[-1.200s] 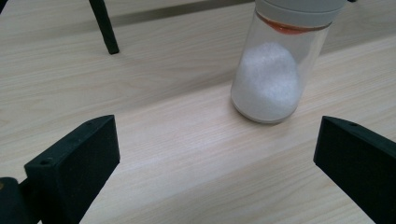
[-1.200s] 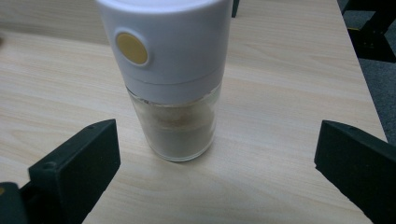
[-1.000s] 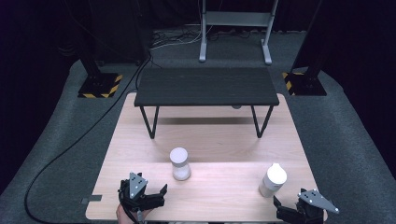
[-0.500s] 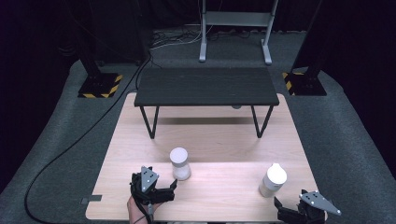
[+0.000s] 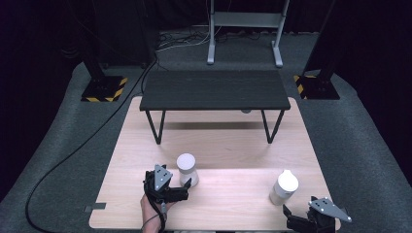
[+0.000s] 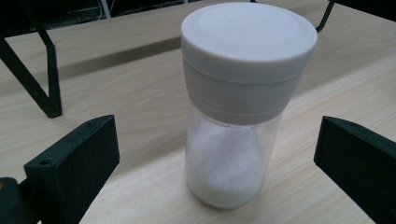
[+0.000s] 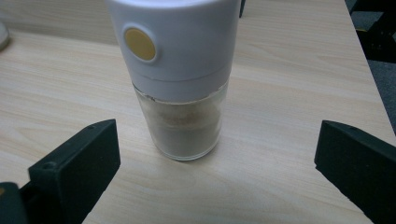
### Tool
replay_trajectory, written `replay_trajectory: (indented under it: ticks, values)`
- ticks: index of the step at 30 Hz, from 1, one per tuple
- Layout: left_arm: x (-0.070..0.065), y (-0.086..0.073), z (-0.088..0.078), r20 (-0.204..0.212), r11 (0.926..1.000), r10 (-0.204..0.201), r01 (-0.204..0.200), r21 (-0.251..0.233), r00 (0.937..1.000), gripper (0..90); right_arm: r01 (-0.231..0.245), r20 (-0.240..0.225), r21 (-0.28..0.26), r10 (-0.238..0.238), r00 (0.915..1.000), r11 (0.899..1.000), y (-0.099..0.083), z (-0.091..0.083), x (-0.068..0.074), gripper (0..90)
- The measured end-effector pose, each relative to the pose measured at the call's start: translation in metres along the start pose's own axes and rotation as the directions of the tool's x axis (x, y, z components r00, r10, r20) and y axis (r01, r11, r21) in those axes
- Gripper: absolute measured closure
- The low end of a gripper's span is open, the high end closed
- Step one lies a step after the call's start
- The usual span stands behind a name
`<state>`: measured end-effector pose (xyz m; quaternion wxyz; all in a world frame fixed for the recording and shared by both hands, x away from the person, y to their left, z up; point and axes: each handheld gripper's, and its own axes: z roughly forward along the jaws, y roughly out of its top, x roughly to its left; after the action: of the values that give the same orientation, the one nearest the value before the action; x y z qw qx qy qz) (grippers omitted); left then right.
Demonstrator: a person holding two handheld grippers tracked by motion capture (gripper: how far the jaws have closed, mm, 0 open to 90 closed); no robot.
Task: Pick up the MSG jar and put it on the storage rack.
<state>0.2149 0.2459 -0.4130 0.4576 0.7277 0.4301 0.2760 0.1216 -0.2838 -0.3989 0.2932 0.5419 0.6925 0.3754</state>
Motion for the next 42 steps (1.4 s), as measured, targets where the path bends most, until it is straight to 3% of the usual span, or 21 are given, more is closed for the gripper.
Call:
replay_trajectory:
  ticks: [4,10,17,22,27,34,42]
  values:
    - [-0.001,0.0,0.004,0.018,0.9996,0.013,-0.012,-0.026,0.9998,0.2,0.0,0.0,0.003,0.0,1.0,1.0,0.0,0.0,-0.001,0.0]
    - [-0.005,0.003,0.011,0.014,0.9992,0.022,-0.022,-0.034,0.9997,0.1,0.005,-0.002,0.006,-0.005,1.0,1.0,0.002,-0.001,-0.001,0.0]
    - [-0.003,0.009,0.02,0.044,0.9993,0.035,-0.035,-0.013,0.9984,0.2,0.006,-0.023,-0.006,-0.006,0.9997,1.0,0.003,-0.003,-0.003,0.0]
    - [-0.005,0.011,0.023,0.02,0.9995,0.031,-0.03,-0.01,0.9993,0.4,0.014,-0.024,-0.002,-0.014,0.9996,1.0,0.005,-0.003,-0.002,0.0]
    - [-0.001,0.011,0.024,0.049,0.9993,0.03,-0.029,-0.023,0.9983,23.5,0.017,-0.026,-0.009,-0.017,0.9995,1.0,0.004,-0.003,-0.002,0.0]
    - [0.0,0.006,0.026,0.042,0.999,0.018,-0.016,-0.042,0.999,33.7,0.02,-0.023,-0.001,-0.02,0.9995,1.0,0.004,-0.004,-0.002,0.0]
    - [0.003,0.006,0.026,0.051,0.9987,0.027,-0.025,-0.045,0.9983,34.3,0.016,-0.018,-0.008,-0.016,0.9997,1.0,0.003,-0.005,-0.001,0.0]
